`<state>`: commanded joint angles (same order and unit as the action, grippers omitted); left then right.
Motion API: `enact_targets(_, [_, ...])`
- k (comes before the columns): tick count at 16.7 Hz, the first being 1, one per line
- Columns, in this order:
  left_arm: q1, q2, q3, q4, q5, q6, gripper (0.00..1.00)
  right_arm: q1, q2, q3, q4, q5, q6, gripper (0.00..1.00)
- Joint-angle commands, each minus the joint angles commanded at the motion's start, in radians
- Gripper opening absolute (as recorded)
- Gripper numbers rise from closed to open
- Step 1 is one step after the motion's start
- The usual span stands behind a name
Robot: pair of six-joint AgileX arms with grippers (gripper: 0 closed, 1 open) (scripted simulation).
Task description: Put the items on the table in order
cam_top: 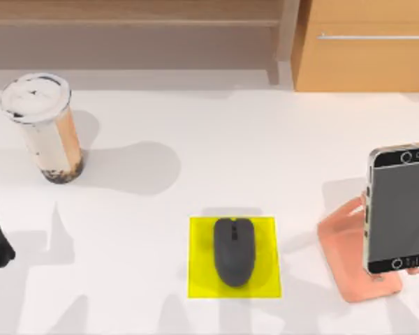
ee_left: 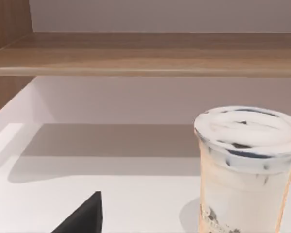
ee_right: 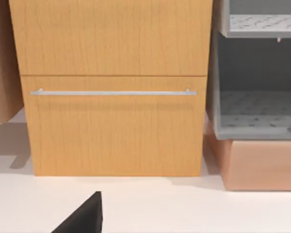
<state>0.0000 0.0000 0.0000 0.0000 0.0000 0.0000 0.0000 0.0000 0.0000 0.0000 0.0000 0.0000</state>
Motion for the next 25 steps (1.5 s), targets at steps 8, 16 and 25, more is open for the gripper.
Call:
enact_targets(8, [-0.019, 0.081, -0.003, 0.053, -0.012, 0.000, 1.00, 0.000, 0.000, 0.000, 0.000, 0.000, 0.000, 1.00])
enact_targets(16, [-0.084, 0.548, -0.001, 0.350, -0.058, -0.008, 1.00, 0.000, 0.000, 0.000, 0.000, 0.000, 0.000, 1.00])
enact_targets(25, [-0.134, 0.996, -0.007, 0.617, -0.090, -0.037, 1.00, 0.000, 0.000, 0.000, 0.000, 0.000, 0.000, 1.00])
